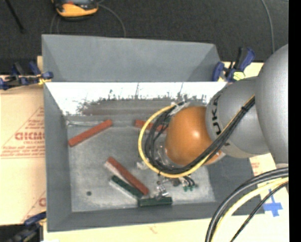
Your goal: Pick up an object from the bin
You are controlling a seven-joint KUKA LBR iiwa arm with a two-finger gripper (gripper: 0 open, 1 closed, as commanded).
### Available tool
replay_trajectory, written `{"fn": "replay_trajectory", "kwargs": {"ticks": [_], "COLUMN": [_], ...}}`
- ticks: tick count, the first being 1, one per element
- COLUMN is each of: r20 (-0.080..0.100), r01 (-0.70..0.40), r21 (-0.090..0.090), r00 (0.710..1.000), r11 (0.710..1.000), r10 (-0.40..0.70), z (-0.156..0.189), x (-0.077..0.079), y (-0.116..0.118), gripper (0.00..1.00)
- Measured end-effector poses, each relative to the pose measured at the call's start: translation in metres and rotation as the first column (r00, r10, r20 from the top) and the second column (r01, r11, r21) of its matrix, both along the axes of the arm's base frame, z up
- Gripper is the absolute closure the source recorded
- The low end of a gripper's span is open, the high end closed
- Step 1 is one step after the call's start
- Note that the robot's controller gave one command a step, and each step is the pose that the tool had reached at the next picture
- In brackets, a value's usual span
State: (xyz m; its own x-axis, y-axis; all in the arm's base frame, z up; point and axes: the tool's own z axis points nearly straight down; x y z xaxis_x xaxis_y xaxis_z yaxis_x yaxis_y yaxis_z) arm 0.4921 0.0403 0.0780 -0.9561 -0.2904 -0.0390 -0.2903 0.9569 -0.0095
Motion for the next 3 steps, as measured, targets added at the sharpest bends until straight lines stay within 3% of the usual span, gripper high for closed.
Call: {"fn": "replay_trajectory", "kwargs": {"ticks": [1,2,3], "r20": [-0.047,-0.011,-0.052], "r01": [-0.181,-0.184,-0.187], "r21": [-0.012,-0.001,-0.007], "r00": [0.983,0.983,0.981], "r11": [0.983,0.983,0.982], "r10": [0.180,0.184,0.186], "z": [-0.0009,-0.0005,-0.0016], "x": [0.0164,0.0223,0.0144], "y": [0.0798,0.0856,0.0825], "gripper": [1.00,0.00,1.00]}}
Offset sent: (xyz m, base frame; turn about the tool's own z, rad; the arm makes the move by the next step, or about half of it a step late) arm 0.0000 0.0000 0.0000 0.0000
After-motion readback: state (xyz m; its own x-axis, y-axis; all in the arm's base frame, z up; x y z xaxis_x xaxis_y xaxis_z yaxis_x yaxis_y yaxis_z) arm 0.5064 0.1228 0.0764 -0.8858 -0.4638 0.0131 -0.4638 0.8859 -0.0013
